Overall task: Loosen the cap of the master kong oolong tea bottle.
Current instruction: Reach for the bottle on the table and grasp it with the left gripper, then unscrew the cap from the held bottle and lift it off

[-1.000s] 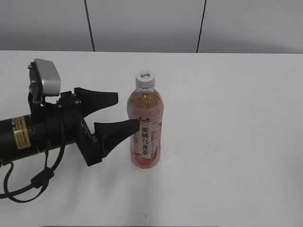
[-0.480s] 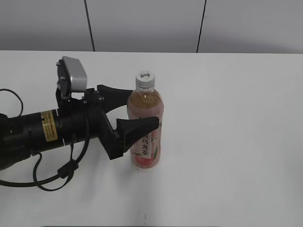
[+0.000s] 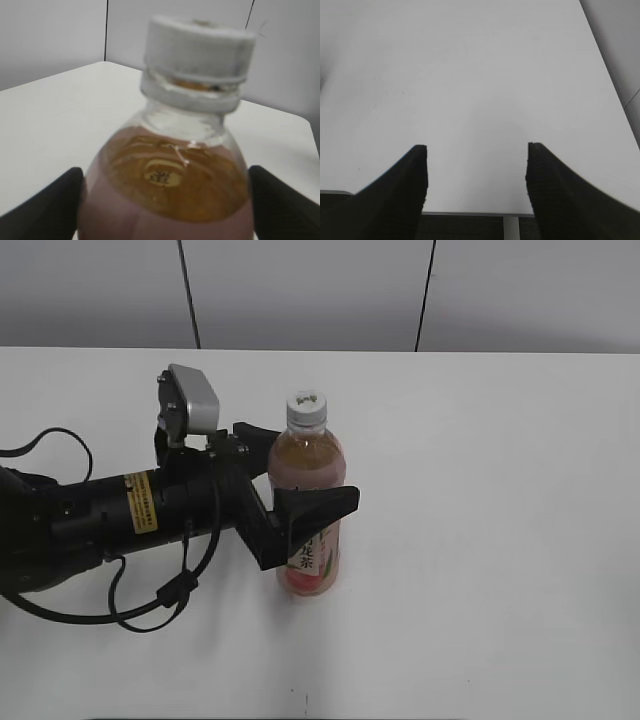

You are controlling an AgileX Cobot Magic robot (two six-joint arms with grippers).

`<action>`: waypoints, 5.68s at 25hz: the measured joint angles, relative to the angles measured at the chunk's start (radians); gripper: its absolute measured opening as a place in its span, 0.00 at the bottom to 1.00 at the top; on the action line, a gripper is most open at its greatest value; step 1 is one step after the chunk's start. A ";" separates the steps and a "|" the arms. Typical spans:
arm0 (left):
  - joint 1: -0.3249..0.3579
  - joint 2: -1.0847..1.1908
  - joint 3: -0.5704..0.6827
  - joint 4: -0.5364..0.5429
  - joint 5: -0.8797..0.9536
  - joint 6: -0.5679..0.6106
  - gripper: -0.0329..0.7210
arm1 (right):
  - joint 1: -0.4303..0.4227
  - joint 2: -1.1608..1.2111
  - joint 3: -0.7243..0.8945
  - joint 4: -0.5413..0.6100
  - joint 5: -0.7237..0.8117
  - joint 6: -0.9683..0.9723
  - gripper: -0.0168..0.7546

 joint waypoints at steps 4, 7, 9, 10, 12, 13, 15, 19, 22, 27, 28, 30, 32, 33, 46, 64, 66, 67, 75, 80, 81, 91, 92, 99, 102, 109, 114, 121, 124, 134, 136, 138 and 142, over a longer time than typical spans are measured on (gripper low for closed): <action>0.000 0.000 -0.001 -0.015 0.000 -0.001 0.83 | 0.000 0.000 0.000 0.000 0.000 0.000 0.63; 0.000 0.000 -0.010 -0.019 0.000 -0.001 0.83 | 0.000 0.000 0.000 0.000 0.000 0.000 0.63; 0.000 0.000 -0.021 -0.019 0.000 -0.001 0.83 | 0.000 0.000 0.000 0.000 0.000 0.000 0.63; 0.000 0.000 -0.024 -0.019 0.001 -0.001 0.82 | 0.000 0.000 0.000 0.000 0.000 0.000 0.63; 0.000 0.000 -0.033 -0.019 0.006 -0.001 0.83 | 0.000 0.000 0.000 0.000 0.000 0.000 0.63; 0.000 0.000 -0.034 -0.019 0.009 -0.001 0.82 | 0.000 0.000 0.000 0.000 0.000 0.000 0.63; 0.000 0.000 -0.037 -0.014 0.022 -0.001 0.82 | 0.000 0.000 0.000 0.000 0.000 0.000 0.63; 0.000 0.000 -0.037 0.005 0.033 -0.001 0.82 | 0.000 0.000 0.000 0.000 0.000 0.000 0.63; 0.000 0.000 -0.037 0.006 0.034 -0.001 0.82 | 0.000 0.000 0.000 0.000 0.000 0.000 0.63; 0.000 0.000 -0.037 0.006 0.034 -0.001 0.76 | 0.000 0.000 0.000 0.000 0.000 0.000 0.63; 0.000 0.000 -0.037 0.008 0.034 -0.001 0.72 | 0.000 0.000 0.000 0.000 0.000 0.000 0.63; -0.001 0.000 -0.037 0.011 0.033 -0.002 0.65 | 0.000 0.000 0.000 0.000 0.000 0.000 0.63; -0.001 0.000 -0.037 0.015 0.033 -0.001 0.65 | 0.000 0.000 0.000 0.000 0.000 0.000 0.63; -0.001 0.000 -0.037 0.017 0.033 -0.001 0.65 | 0.000 0.000 0.000 0.000 0.000 0.000 0.63; -0.001 0.000 -0.037 0.023 0.030 0.000 0.65 | 0.000 0.000 0.000 0.000 0.000 0.000 0.63; -0.001 0.000 -0.037 0.023 0.030 0.000 0.65 | 0.000 0.000 0.000 -0.003 0.000 0.002 0.63; -0.001 0.000 -0.037 0.023 0.030 0.000 0.65 | 0.000 0.000 0.000 0.001 0.000 0.002 0.63; -0.001 0.000 -0.037 0.023 0.030 0.000 0.65 | 0.000 0.008 -0.001 0.005 -0.002 0.002 0.63; -0.001 0.000 -0.037 0.021 0.030 -0.001 0.65 | 0.000 0.305 -0.110 0.144 -0.130 -0.132 0.57; -0.001 0.000 -0.037 0.021 0.030 -0.001 0.65 | 0.006 0.588 -0.216 0.286 -0.154 -0.290 0.52; -0.001 0.000 -0.037 0.021 0.029 -0.001 0.65 | 0.012 0.643 -0.243 0.302 -0.160 -0.306 0.52; -0.001 0.000 -0.037 0.021 0.028 -0.001 0.65 | 0.160 1.136 -0.658 0.329 -0.055 -0.343 0.51; -0.001 0.000 -0.037 0.022 0.028 -0.001 0.65 | 0.184 1.182 -0.705 0.323 -0.034 -0.343 0.51; -0.001 0.000 -0.037 0.025 0.027 0.015 0.65 | 0.332 1.449 -0.965 0.311 0.083 -0.286 0.51; -0.002 0.000 -0.037 0.027 0.026 0.018 0.65 | 0.387 1.548 -1.063 0.310 0.107 -0.221 0.51; -0.002 0.000 -0.037 0.027 0.026 0.018 0.65 | 0.502 1.763 -1.280 0.262 0.115 0.000 0.51; -0.002 0.000 -0.037 0.027 0.026 0.019 0.65 | 0.582 1.851 -1.379 0.215 0.117 0.134 0.51; -0.002 0.000 -0.037 0.027 0.026 0.022 0.65 | 0.682 1.888 -1.388 0.128 0.120 0.261 0.51; -0.002 0.000 -0.037 0.027 0.026 0.022 0.65 | 0.722 1.888 -1.388 0.096 0.120 0.278 0.51; -0.002 0.000 -0.037 0.027 0.026 0.022 0.65 | 0.732 1.888 -1.277 0.072 0.123 0.299 0.51; -0.002 0.000 -0.037 0.027 0.026 0.022 0.65 | 0.732 1.888 -1.272 0.072 0.123 0.300 0.51; -0.002 0.000 -0.037 0.027 0.026 0.022 0.65 | 0.732 1.888 -1.272 0.072 0.123 0.299 0.51; -0.002 0.000 -0.037 0.027 0.026 0.022 0.65 | 0.732 1.888 -1.272 0.072 0.123 0.299 0.51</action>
